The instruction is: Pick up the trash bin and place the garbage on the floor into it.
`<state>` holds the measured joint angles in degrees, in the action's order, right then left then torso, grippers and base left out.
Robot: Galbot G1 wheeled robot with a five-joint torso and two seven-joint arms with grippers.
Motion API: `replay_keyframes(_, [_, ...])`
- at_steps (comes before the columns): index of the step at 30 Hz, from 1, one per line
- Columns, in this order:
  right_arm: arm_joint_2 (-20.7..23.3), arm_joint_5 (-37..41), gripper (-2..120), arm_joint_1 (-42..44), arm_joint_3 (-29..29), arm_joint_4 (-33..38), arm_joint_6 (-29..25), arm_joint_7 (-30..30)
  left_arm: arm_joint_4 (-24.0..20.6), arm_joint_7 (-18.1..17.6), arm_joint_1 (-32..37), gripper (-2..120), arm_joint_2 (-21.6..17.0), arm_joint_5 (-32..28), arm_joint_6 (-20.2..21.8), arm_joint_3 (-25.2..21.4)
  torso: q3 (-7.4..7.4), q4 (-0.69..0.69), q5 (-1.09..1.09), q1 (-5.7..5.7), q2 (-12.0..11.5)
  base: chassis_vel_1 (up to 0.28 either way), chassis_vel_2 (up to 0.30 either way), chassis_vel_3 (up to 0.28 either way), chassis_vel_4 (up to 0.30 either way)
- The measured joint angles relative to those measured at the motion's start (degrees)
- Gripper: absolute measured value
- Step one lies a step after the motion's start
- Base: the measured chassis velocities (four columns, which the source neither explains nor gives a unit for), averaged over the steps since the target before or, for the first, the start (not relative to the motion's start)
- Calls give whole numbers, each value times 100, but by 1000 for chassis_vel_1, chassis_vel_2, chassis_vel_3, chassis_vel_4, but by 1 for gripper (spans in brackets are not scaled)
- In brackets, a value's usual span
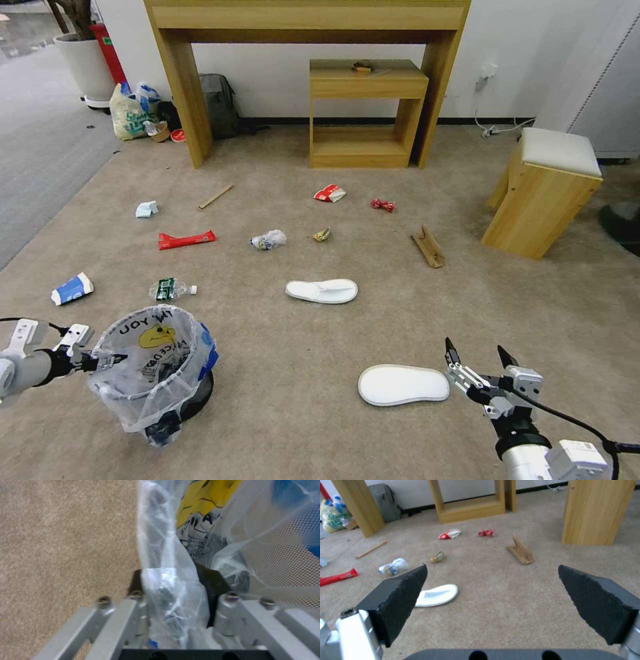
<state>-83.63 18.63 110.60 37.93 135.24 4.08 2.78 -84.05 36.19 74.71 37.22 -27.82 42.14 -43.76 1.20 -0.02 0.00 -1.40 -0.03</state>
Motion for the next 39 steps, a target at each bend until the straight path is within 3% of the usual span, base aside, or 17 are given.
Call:
replay_keyframes(3, [3, -16, 100, 18, -2, 1, -40, 1, -2, 51, 12, 6, -3, 7, 0, -21, 0, 0, 0, 0, 0, 0, 0, 0, 0])
replay_keyframes(6, [3, -17, 100, 26, 3, 3, -51, 3, -35, 70, 34, 0, 4, 4, 0, -54, 0, -1, 1, 0, 0, 0, 0, 0, 0])
replay_keyframes(16, [3, -20, 100, -8, 25, 5, -54, 64, -240, -134, 248, 0, 72, -131, 2, -248, 0, 0, -1, 0, 0, 0, 0, 0, 0])
replay_keyframes(25, [-2, -19, 100, -47, 24, -10, -46, 78, -751, -641, 545, 0, 202, -907, 2, -611, 0, 1, 0, 0, 0, 0, 0, 0, 0])
replay_keyframes(27, [-4, -20, 100, -77, 11, -23, -34, 79, -998, -969, 581, 0, 338, -1252, 4, -691, 0, 0, 0, 0, 0, 0, 0, 0, 0])
replay_keyframes(28, [-4, -20, 100, -77, 11, -23, -34, 79, -998, -969, 581, 0, 338, -1252, 4, -691, 0, 0, 0, 0, 0, 0, 0, 0, 0])
replay_keyframes(31, [-7, -20, 100, -96, 5, -23, -19, 84, -1481, -1829, 668, 0, 585, -1862, 3, -765, 0, -1, 0, 0, 0, 0, 0, 0, 0])
replay_keyframes(32, [-7, -20, 100, -96, 5, -23, -19, 84, -1481, -1829, 668, 0, 585, -1862, 3, -765, 0, -1, 0, 0, 0, 0, 0, 0, 0])
replay_keyframes(35, [-4, -14, 100, -91, 25, -21, -18, 86, -2152, -2788, 912, 0, 924, -2235, 4, -877, 0, -1, 1, 0, 0, 0, 0, 0, 0])
replay_keyframes(36, [-4, -14, 100, -91, 25, -21, -18, 86, -2152, -2788, 912, 0, 924, -2235, 4, -877, 0, -1, 1, 0, 0, 0, 0, 0, 0])
replay_keyframes(39, [-5, -5, 100, -92, 38, -34, -18, 86, -2883, -3484, 1352, 0, 1405, -2337, 4, -1003, 0, -1, 0, 0, 0, 0, 0, 0, 0])
